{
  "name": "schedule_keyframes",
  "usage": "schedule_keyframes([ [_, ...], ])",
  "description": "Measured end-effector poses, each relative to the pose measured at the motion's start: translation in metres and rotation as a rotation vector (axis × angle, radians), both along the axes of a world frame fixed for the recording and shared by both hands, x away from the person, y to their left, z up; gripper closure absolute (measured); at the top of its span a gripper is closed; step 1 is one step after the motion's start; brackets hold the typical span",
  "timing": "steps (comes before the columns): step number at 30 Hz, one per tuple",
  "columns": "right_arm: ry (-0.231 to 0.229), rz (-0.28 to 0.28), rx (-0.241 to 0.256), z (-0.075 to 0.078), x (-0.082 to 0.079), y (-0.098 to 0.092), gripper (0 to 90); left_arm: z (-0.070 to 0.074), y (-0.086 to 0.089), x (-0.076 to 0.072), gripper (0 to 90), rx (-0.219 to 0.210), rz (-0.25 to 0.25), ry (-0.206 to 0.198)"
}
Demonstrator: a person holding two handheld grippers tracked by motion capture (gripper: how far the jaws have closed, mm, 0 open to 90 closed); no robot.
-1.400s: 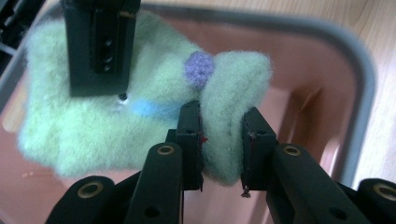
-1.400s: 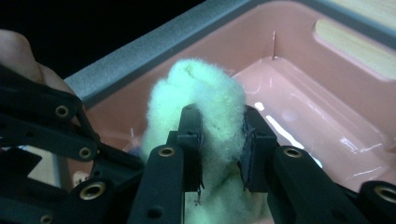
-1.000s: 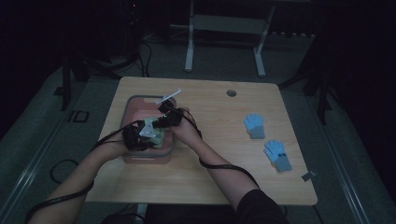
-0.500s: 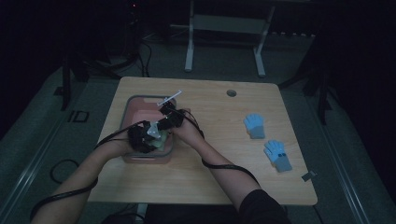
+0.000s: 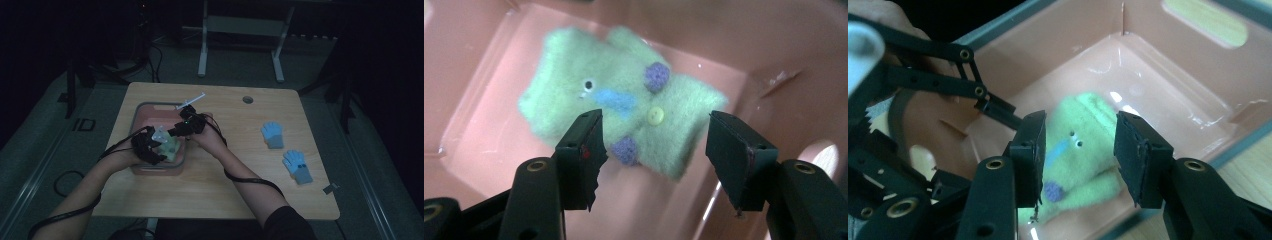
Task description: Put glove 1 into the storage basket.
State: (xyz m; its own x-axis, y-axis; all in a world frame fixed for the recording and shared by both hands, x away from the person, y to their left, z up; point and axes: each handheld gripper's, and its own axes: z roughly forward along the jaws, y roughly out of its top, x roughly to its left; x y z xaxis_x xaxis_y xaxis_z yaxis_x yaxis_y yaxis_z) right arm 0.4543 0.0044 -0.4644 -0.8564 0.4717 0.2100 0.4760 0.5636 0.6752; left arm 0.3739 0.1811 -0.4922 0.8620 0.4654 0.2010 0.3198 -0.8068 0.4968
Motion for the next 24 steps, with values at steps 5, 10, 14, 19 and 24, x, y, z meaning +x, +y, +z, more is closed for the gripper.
schedule_keyframes([
  [5, -0.028, 0.01, 0.013, 0.013, -0.009, -0.017, 55.6, 0.014, -0.001, -0.003, 39.6, -0.072, 0.053, -0.014],
  [10, -0.045, 0.005, 0.022, 0.019, -0.013, -0.037, 55.3, 0.022, -0.006, -0.005, 39.6, -0.13, 0.071, -0.012],
  [14, -0.052, -0.009, 0.016, 0.02, -0.015, -0.055, 55.1, 0.029, -0.015, -0.008, 38.8, -0.171, 0.055, -0.011],
  [19, -0.058, -0.026, 0.017, 0.02, -0.017, -0.074, 55.1, 0.033, -0.035, -0.011, 29.3, -0.185, 0.003, 0.0],
  [24, -0.065, -0.047, 0.008, 0.017, -0.018, -0.095, 54.2, 0.031, -0.05, -0.011, 14.1, -0.204, -0.024, 0.031],
])
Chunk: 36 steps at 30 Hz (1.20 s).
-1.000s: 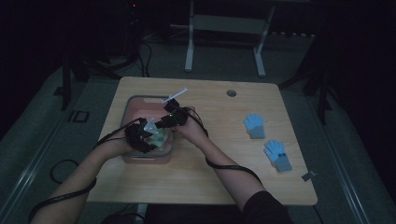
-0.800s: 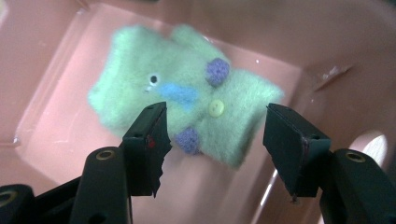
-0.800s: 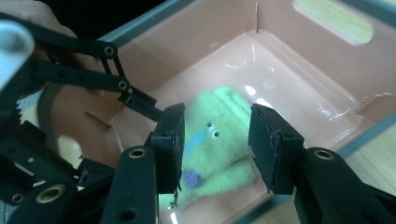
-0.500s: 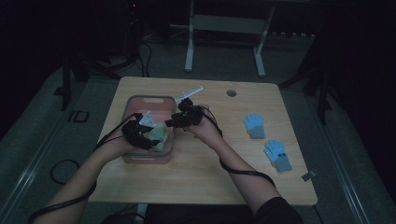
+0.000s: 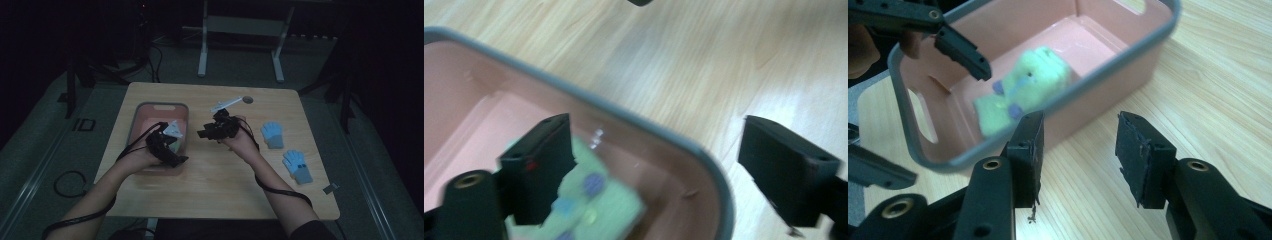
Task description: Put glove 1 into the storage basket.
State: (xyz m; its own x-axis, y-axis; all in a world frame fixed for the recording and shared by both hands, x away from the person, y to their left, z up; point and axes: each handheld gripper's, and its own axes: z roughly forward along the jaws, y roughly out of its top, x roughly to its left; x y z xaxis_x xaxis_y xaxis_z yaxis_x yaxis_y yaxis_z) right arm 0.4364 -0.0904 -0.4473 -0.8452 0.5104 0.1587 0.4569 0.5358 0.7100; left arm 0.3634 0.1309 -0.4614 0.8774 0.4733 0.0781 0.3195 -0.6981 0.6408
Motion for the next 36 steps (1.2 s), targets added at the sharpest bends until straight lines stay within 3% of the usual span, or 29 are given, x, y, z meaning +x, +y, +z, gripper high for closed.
schedule_keyframes([
  [2, -0.005, -0.01, 0.002, -0.001, 0.0, -0.011, 53.3, 0.0, -0.007, -0.001, 13.1, -0.006, -0.006, 0.003],
  [3, -0.007, -0.025, 0.006, -0.001, 0.0, -0.021, 53.0, -0.001, -0.011, -0.001, 7.2, -0.01, -0.013, 0.011],
  [7, -0.019, -0.047, -0.004, -0.003, 0.0, -0.035, 51.1, 0.001, -0.024, -0.003, 4.7, -0.031, -0.023, -0.014],
  [10, -0.03, -0.063, -0.014, -0.006, 0.0, -0.049, 50.5, 0.003, -0.032, -0.006, 4.4, -0.045, -0.036, -0.035],
  [12, -0.036, -0.081, -0.015, -0.007, 0.0, -0.06, 49.7, 0.002, -0.039, -0.008, 4.4, -0.062, -0.051, -0.025],
  [21, -0.057, -0.137, -0.022, -0.011, 0.0, -0.103, 49.7, -0.007, -0.069, -0.02, 4.4, -0.057, -0.129, -0.031],
  [27, -0.084, -0.159, -0.02, -0.014, -0.001, -0.133, 51.8, -0.018, -0.083, -0.028, 4.4, -0.058, -0.163, -0.022],
  [28, -0.095, -0.169, -0.018, -0.016, -0.001, -0.145, 52.6, -0.02, -0.085, -0.029, 4.4, -0.059, -0.172, -0.016],
  [36, -0.087, -0.247, -0.034, -0.025, 0.0, -0.183, 55.5, -0.043, -0.102, -0.039, 4.4, -0.064, -0.21, 0.018],
])
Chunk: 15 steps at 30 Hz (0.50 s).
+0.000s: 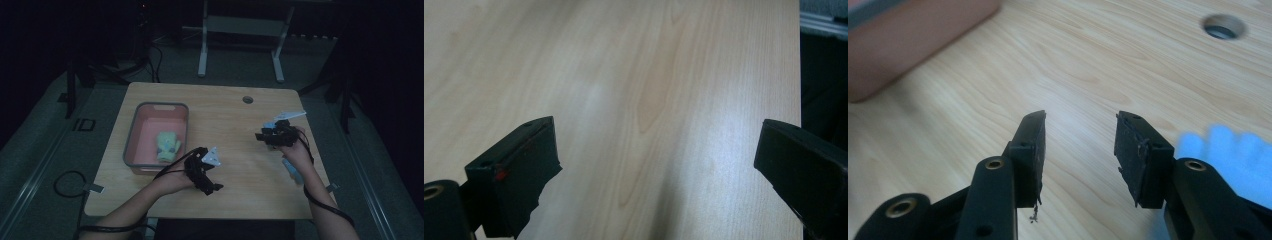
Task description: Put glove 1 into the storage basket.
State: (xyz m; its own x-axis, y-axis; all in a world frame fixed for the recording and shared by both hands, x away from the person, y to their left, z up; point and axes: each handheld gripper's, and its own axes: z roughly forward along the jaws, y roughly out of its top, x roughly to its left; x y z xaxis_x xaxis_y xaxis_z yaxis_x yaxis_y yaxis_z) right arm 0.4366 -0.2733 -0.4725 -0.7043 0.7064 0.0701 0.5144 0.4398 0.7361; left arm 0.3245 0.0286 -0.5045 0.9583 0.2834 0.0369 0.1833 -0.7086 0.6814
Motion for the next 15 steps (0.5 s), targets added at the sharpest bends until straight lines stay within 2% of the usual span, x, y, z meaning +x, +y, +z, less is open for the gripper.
schedule_keyframes([
  [1, -0.001, -0.02, -0.009, -0.003, 0.001, -0.009, 55.9, -0.003, -0.002, -0.001, 4.4, 0.0, -0.003, 0.003],
  [3, -0.001, -0.02, -0.009, -0.003, 0.001, -0.009, 55.9, -0.006, -0.003, -0.003, 4.4, 0.001, -0.008, 0.008],
  [4, -0.007, -0.033, -0.017, -0.005, 0.002, -0.014, 56.5, -0.013, -0.005, -0.005, 4.4, 0.006, -0.011, 0.002],
  [6, -0.015, -0.07, -0.037, -0.009, 0.005, -0.027, 59.5, -0.019, -0.006, -0.006, 4.4, 0.005, -0.009, 0.016],
  [9, -0.016, -0.094, -0.041, -0.011, 0.007, -0.035, 61.1, -0.024, -0.006, -0.008, 4.4, 0.009, -0.006, 0.012],
  [11, -0.008, -0.141, -0.042, -0.016, 0.015, -0.048, 62.9, -0.031, -0.004, -0.011, 4.4, 0.01, 0.001, 0.018],
  [15, -0.004, -0.158, -0.056, -0.02, 0.021, -0.054, 63.3, -0.039, -0.002, -0.014, 4.4, 0.011, 0.009, 0.009],
])
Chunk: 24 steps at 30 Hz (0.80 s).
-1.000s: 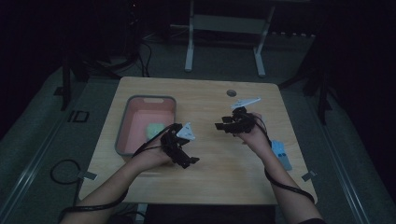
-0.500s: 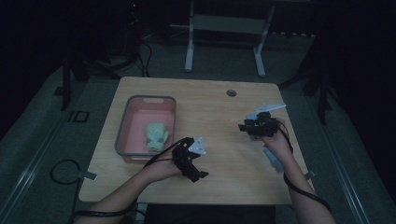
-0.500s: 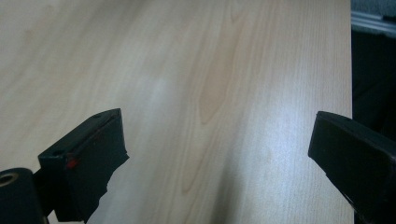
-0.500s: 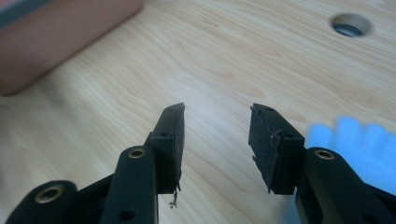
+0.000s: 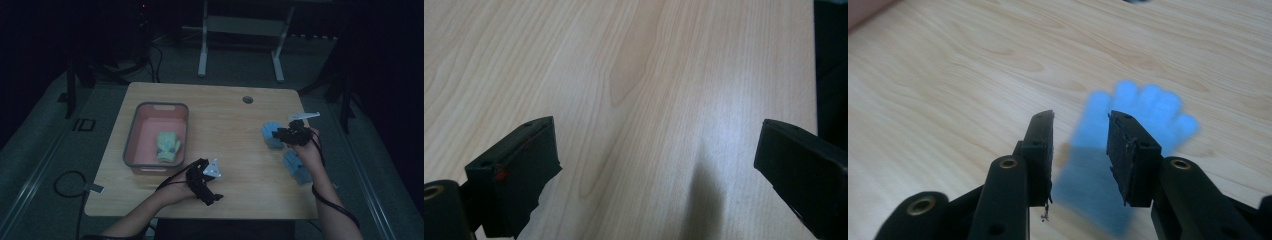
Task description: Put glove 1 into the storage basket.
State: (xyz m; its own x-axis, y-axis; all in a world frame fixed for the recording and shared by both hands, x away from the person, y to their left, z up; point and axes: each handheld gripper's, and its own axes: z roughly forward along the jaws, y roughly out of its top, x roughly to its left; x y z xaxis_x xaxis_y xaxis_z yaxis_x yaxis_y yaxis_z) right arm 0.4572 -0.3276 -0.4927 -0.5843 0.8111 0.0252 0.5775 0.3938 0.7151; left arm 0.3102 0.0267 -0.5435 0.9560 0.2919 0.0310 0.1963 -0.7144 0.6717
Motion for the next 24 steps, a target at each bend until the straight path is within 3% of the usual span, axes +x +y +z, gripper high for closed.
schedule_keyframes([
  [3, 0.023, -0.031, -0.021, -0.013, 0.013, -0.009, 65.5, -0.008, 0.003, -0.003, 4.4, -0.016, 0.022, 0.0],
  [11, 0.047, -0.05, -0.069, -0.029, 0.032, -0.007, 64.1, -0.018, 0.007, -0.006, 4.4, -0.014, 0.037, -0.002],
  [12, 0.064, -0.055, -0.075, -0.033, 0.037, -0.006, 64.0, -0.019, 0.009, -0.006, 4.4, -0.03, 0.051, 0.005],
  [15, 0.083, -0.085, -0.087, -0.037, 0.041, -0.006, 64.0, -0.019, 0.009, -0.007, 4.4, -0.037, 0.049, 0.004],
  [16, 0.088, -0.087, -0.062, -0.04, 0.044, -0.007, 63.0, -0.019, 0.01, -0.007, 4.4, -0.036, 0.046, 0.005],
  [19, 0.083, -0.086, -0.067, -0.043, 0.045, -0.007, 62.6, -0.02, 0.011, -0.006, 4.4, -0.037, 0.045, 0.008],
  [24, 0.073, -0.075, -0.109, -0.045, 0.044, -0.004, 64.1, -0.021, 0.012, -0.005, 4.4, -0.048, 0.05, 0.011],
])
